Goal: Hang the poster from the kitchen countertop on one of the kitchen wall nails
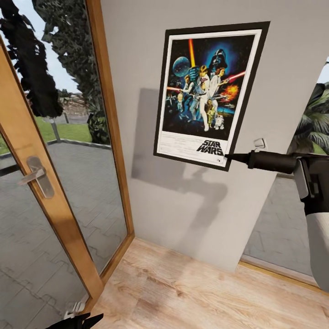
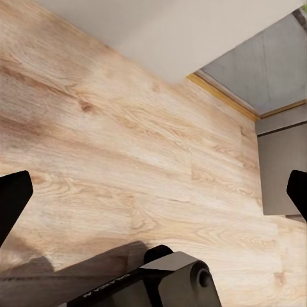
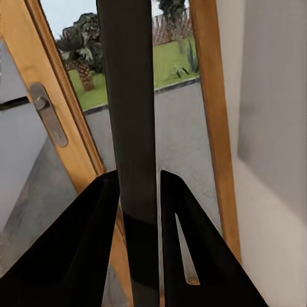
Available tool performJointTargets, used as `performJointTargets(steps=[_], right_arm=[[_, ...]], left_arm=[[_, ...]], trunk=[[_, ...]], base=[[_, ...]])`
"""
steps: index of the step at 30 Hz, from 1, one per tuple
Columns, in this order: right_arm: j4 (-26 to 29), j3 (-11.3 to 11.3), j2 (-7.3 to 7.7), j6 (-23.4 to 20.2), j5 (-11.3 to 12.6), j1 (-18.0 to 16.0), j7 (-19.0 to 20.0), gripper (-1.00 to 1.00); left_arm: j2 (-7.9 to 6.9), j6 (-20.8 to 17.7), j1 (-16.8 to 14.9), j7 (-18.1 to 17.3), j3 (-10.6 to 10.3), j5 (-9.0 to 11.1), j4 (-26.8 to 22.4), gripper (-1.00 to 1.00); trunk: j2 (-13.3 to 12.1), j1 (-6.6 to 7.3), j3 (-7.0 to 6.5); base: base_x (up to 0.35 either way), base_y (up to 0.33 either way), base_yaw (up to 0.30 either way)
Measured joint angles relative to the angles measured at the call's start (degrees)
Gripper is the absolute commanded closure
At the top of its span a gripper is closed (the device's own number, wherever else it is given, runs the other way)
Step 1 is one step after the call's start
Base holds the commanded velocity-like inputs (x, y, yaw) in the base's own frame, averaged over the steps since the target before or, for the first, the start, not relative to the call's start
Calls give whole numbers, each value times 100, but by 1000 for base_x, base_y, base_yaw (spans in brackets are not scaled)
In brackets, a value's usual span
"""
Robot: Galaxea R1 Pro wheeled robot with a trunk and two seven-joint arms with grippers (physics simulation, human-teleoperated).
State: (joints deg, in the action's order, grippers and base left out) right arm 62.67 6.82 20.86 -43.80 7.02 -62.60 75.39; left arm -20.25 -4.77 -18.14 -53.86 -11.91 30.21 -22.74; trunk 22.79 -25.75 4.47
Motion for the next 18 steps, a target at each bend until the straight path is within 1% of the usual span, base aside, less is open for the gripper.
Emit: performJointTargets(steps=[1, 5, 7, 11, 18], right_arm=[[0, -23, 1, 0, -1, 0, 3, 100], [36, -264, 3, 15, 0, 0, 12, 100], [43, -309, 4, 52, 5, 0, 14, 100], [47, -348, 3, 119, 11, 0, 14, 100], [48, -350, 4, 142, 17, 0, 10, 100]], left_arm=[[0, 0, 0, 0, 0, -1, 0, -100], [0, 0, 0, 0, 0, -2, 0, -100], [0, 0, 0, 0, 0, -3, 0, -100], [0, 0, 0, 0, 0, -2, 0, -100], [0, 0, 0, 0, 0, -1, 0, -100]], trunk=[[0, 0, 0], [0, 0, 0], [0, 0, 0], [0, 0, 0], [0, 0, 0]], base=[[0, 0, 0], [0, 0, 0], [0, 0, 0], [0, 0, 0], [5, 0, 0]])
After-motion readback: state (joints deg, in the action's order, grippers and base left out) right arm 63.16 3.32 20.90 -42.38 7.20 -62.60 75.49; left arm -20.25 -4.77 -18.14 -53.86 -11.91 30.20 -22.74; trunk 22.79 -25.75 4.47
